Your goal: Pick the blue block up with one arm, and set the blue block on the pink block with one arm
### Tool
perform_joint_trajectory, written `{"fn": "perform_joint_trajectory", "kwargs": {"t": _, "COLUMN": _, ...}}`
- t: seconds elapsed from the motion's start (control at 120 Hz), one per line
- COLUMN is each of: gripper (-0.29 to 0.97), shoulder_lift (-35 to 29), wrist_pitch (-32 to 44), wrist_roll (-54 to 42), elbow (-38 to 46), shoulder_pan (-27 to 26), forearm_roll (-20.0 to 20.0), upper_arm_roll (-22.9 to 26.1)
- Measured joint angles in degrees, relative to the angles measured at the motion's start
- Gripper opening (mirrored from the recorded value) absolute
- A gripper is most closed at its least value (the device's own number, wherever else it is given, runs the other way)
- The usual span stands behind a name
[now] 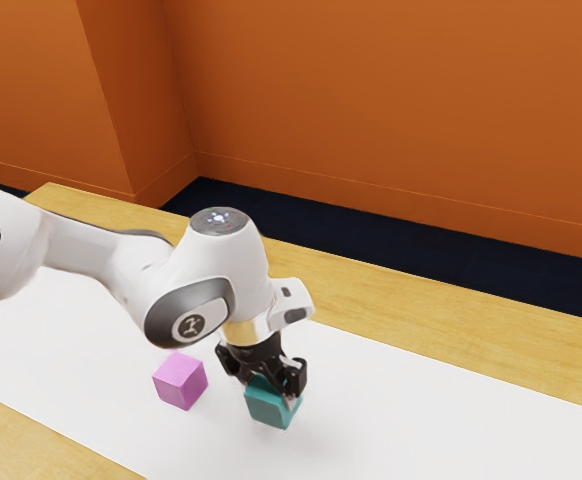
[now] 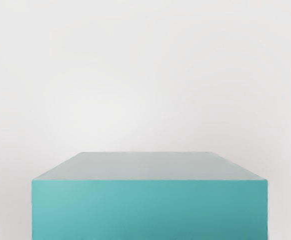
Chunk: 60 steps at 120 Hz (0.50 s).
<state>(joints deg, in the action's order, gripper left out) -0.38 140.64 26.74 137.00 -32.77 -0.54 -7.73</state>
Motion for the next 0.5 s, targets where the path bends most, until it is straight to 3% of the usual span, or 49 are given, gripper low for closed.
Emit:
{"fn": "perform_joint_trajectory", "kwargs": {"t": 0.117, "gripper": 0.36, "shoulder_lift": -2.3, "wrist_pitch": -1.4, "wrist_roll": -1.1, "elbow": 0.0, "shoulder_pan": 0.5, "forearm_roll": 0.2, "upper_arm_roll": -2.9}}
{"fn": "perform_joint_trajectory", "kwargs": {"t": 0.308, "gripper": 0.37, "shoulder_lift": -3.0, "wrist_pitch": -2.9, "wrist_roll": -3.9, "elbow": 0.1, "shoulder_pan": 9.2, "forearm_roll": 0.4, "upper_arm_roll": -4.0}}
{"fn": "perform_joint_trajectory", "kwargs": {"t": 0.5, "gripper": 0.37, "shoulder_lift": -5.7, "wrist_pitch": -4.0, "wrist_roll": -7.2, "elbow": 1.4, "shoulder_pan": 10.5, "forearm_roll": 0.6, "upper_arm_roll": -4.0}}
